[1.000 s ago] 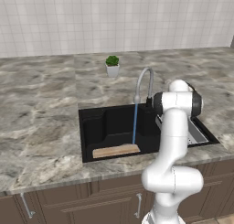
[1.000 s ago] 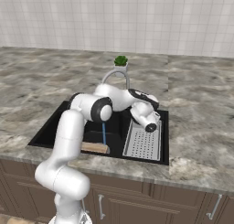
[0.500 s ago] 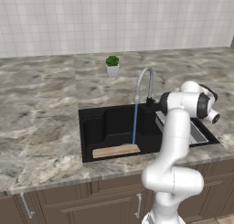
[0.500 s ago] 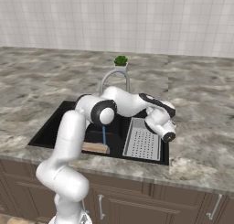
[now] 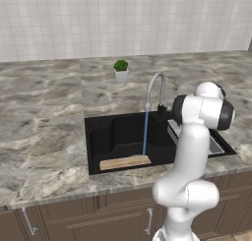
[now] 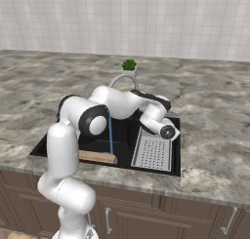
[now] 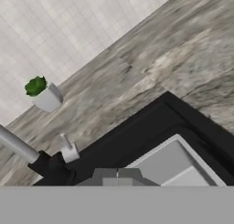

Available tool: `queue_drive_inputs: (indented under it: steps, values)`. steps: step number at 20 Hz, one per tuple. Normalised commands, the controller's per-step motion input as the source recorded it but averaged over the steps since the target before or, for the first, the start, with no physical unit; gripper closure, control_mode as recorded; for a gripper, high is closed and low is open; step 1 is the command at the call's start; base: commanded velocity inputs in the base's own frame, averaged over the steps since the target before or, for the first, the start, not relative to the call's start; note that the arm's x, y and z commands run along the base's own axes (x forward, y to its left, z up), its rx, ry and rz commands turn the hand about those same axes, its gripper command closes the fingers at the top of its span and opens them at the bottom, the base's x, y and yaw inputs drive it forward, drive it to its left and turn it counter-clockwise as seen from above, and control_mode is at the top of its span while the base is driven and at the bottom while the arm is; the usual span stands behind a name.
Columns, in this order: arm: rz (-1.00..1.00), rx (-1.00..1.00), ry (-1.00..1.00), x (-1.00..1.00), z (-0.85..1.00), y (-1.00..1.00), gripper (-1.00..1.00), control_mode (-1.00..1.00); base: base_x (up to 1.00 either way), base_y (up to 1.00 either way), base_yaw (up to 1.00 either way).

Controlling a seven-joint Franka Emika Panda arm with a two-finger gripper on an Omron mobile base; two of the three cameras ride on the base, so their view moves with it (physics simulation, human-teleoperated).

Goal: Turn on the sink faucet with hot water and rinse the cutting board for ten seconds, then turn off the faucet. Push the cutting board to reach the water if necessary.

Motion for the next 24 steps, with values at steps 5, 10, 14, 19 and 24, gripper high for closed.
queue_drive_inputs:
  steps: [5, 10, 14, 19, 24]
  values:
    - [0.00, -0.01, 0.06, 0.00, 0.06, 0.26, 1.00, -1.00, 0.00, 0.00, 0.00]
    - [0.03, 0.00, 0.00, 0.00, 0.00, 0.00, 1.00, -1.00, 0.00, 0.00, 0.00]
    - [0.09, 0.00, -0.07, 0.00, 0.00, 0.17, 1.00, -1.00, 0.00, 0.00, 0.00]
    - [0.27, 0.00, -0.10, 0.00, 0.00, 0.25, 1.00, -1.00, 0.00, 0.00, 0.00]
    - [0.38, 0.00, -0.08, -0.03, 0.00, 0.04, 1.00, -1.00, 0.00, 0.00, 0.00]
